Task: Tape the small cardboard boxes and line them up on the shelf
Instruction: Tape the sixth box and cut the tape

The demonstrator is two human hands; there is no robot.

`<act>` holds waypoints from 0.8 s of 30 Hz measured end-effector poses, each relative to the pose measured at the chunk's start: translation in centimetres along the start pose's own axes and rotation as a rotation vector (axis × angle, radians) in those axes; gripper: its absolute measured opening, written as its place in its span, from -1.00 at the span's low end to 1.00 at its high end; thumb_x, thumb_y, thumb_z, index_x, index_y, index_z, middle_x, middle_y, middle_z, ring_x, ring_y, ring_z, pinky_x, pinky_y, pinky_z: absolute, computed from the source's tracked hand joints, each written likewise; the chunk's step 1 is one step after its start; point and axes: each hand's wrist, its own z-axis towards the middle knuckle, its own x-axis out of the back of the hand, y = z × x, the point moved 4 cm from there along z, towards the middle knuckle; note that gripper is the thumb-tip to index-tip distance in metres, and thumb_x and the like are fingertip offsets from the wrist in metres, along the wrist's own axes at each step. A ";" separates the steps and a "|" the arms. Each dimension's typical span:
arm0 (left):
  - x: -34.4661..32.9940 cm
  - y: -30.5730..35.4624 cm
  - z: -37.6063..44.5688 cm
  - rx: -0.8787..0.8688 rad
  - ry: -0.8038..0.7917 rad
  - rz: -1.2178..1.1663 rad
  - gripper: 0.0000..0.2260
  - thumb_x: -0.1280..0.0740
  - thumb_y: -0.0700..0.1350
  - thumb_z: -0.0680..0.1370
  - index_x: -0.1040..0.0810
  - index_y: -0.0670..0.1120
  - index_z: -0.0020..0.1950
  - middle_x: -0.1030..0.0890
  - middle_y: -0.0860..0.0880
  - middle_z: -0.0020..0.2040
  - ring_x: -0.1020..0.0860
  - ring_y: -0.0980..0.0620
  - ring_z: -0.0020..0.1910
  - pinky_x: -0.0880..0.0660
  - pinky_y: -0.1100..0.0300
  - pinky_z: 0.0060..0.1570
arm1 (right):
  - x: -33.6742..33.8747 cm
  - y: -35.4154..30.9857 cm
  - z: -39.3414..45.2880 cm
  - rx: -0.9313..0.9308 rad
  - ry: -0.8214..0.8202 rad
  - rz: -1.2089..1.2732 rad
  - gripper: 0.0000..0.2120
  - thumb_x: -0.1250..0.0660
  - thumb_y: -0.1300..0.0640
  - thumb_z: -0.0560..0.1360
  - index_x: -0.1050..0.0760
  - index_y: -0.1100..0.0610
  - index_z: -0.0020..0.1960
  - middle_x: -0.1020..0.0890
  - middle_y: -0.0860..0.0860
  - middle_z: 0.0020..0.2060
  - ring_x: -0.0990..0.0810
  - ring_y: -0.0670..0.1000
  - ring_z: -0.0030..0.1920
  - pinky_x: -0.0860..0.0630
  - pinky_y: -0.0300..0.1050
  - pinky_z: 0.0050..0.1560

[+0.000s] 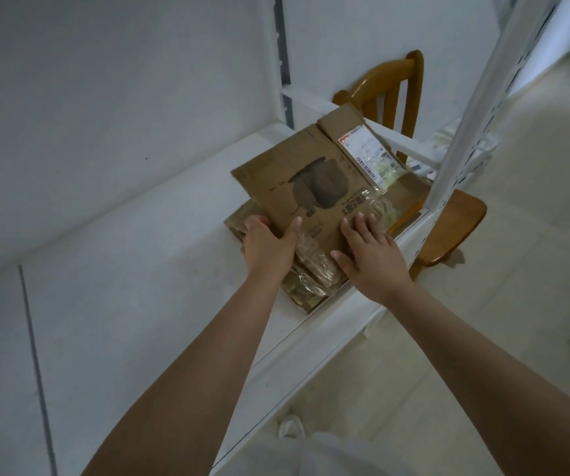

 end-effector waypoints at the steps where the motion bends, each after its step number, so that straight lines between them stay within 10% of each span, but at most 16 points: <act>1: -0.3 0.0 -0.1 0.031 -0.010 -0.078 -0.60 -0.45 0.09 0.49 -0.37 -0.10 0.12 -0.55 -0.01 0.03 -0.55 -0.07 0.09 -0.52 0.03 0.11 | 0.1 0.0 -0.2 0.004 0.000 0.008 -0.36 0.02 -0.22 0.63 0.08 0.04 0.60 0.07 0.09 0.59 0.19 0.13 0.57 0.08 0.11 0.53; 8: 0.5 -0.3 -1.4 0.106 0.034 -0.346 -0.76 -0.26 -0.04 0.63 -0.42 -0.09 0.26 -0.55 0.05 0.01 -0.52 0.18 -0.12 -0.38 0.39 -0.28 | 3.2 -0.1 -2.0 -0.001 0.082 0.121 -0.33 0.18 -0.27 0.59 0.07 0.04 0.60 0.05 0.06 0.59 0.17 0.08 0.58 0.09 0.09 0.54; 19: 13.8 -5.6 -7.3 0.066 0.319 -0.368 -0.74 -0.09 0.01 0.69 -0.44 -0.07 0.28 -0.60 -0.04 0.11 -0.61 0.00 0.04 -0.58 0.10 -0.04 | 7.6 -3.4 -2.7 -0.056 0.324 0.221 -0.47 -0.10 -0.07 0.63 -0.16 0.16 0.52 -0.24 0.17 0.51 -0.17 0.22 0.51 -0.13 0.21 0.49; 24: 19.6 -8.1 -11.7 0.015 0.371 -0.259 -0.74 -0.08 0.02 0.69 -0.44 0.00 0.29 -0.61 0.08 0.06 -0.61 0.20 -0.07 -0.55 0.32 -0.22 | 6.1 -8.1 -3.9 0.020 0.220 0.576 -0.47 -0.07 -0.18 0.63 -0.26 0.15 0.45 -0.45 0.12 0.35 -0.44 0.15 0.34 -0.41 -0.01 0.21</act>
